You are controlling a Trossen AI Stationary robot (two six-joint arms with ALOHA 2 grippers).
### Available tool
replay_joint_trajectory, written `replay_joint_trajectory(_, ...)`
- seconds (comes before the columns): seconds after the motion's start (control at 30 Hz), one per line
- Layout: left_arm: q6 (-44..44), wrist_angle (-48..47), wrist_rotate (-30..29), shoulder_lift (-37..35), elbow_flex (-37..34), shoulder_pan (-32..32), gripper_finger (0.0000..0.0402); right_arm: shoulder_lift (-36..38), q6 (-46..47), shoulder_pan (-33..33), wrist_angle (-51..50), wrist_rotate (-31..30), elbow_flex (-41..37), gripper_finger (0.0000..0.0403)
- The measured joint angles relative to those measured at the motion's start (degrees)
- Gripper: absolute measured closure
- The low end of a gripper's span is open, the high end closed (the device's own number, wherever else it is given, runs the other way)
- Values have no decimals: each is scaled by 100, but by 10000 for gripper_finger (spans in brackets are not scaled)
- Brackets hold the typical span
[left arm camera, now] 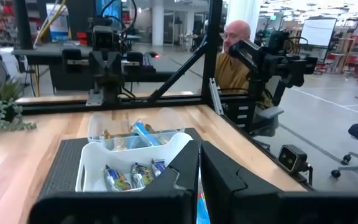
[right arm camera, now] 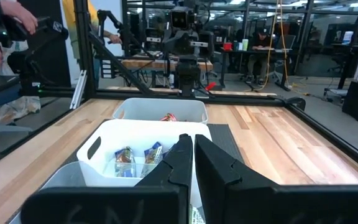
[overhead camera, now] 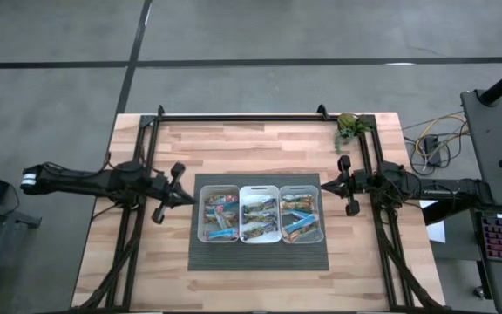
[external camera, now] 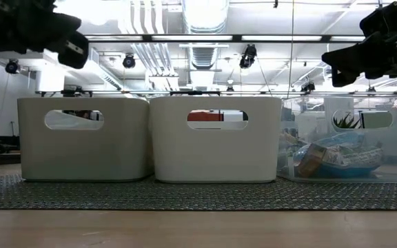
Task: Pick and place Granola Bars by type
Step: Return to Home Position
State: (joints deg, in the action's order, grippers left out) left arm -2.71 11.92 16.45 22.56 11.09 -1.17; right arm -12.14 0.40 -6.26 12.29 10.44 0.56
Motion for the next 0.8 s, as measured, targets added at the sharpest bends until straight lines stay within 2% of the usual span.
replay_joint_trajectory(0.43,314,-10,-83,-1023,-820,0,401,0,0,-2,-1,2,0,394)
replay_joint_trajectory(0.8,956,-116,-1226,-1105,-867,4,401,0,0,0,0,2,0,394)
